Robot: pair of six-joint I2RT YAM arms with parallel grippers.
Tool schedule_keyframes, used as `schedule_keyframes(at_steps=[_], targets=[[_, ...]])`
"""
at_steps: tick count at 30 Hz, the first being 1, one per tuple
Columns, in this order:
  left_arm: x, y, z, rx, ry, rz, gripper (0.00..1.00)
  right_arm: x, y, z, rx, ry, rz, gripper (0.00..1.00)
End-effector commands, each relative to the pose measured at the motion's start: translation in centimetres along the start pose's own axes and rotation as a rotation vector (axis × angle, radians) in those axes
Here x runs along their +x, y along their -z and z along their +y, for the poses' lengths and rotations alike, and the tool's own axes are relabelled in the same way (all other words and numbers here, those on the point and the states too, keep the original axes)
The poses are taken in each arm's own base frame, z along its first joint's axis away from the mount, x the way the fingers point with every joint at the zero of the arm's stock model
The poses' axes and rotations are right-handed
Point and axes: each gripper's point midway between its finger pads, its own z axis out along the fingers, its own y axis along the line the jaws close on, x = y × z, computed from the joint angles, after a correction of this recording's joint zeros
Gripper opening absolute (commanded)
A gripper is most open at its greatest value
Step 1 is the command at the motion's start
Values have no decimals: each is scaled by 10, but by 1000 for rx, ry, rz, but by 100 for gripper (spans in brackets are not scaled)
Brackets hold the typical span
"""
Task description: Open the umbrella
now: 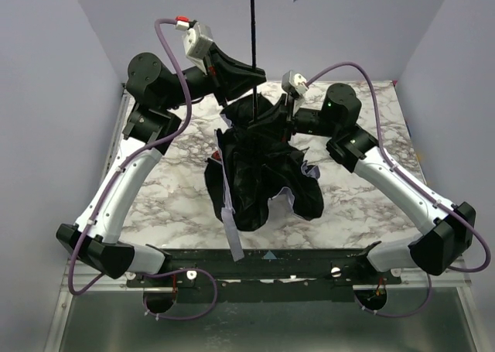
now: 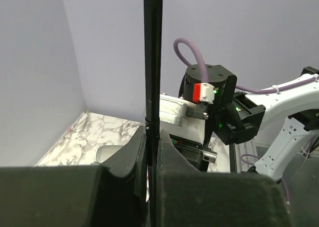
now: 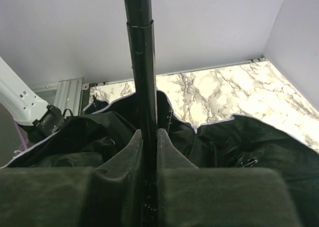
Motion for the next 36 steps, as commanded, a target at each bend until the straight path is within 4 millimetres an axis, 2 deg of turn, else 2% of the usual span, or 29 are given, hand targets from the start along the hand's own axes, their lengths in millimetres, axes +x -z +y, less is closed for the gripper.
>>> schedule_keyframes(at_steps=[1,3,7,8,9,10,11,12,14,15,17,20,23,27,32,36], targets=[[7,-1,-9,67,23,16,0,-30,-4,0,3,11,-78,27],[8,0,-12,78,29,19,0,-40,-9,-5,9,-2,-102,37],[11,0,-12,78,40,26,0,-49,-16,-12,9,2,-122,35],[12,0,-11,74,42,26,0,-48,-17,-13,9,2,-120,32],[11,1,-12,74,40,25,0,-47,-18,-13,4,3,-117,22],[11,1,-12,75,40,27,0,-44,-20,-14,-1,7,-109,8],[11,1,-13,75,38,28,0,-41,-20,-15,0,4,-101,1],[12,2,-12,68,35,32,9,-40,-21,-17,9,-2,-99,0],[14,9,-7,36,31,46,51,-40,-20,-21,31,1,-99,0],[15,16,-2,10,24,51,62,-43,-20,-23,49,5,-104,0],[28,31,10,-41,-14,89,69,-47,-19,-28,77,14,-113,0],[65,62,28,-117,-120,195,68,-53,-19,-31,95,29,-121,0],[100,88,33,-143,-258,298,64,-56,-19,-32,103,35,-128,0],[134,97,39,-143,-373,405,50,-58,-20,-33,97,42,-131,0],[177,101,51,-116,-422,549,43,-71,-24,-38,103,59,-150,0],[216,127,73,-172,-429,708,38,-88,-23,-45,137,87,-173,0]])
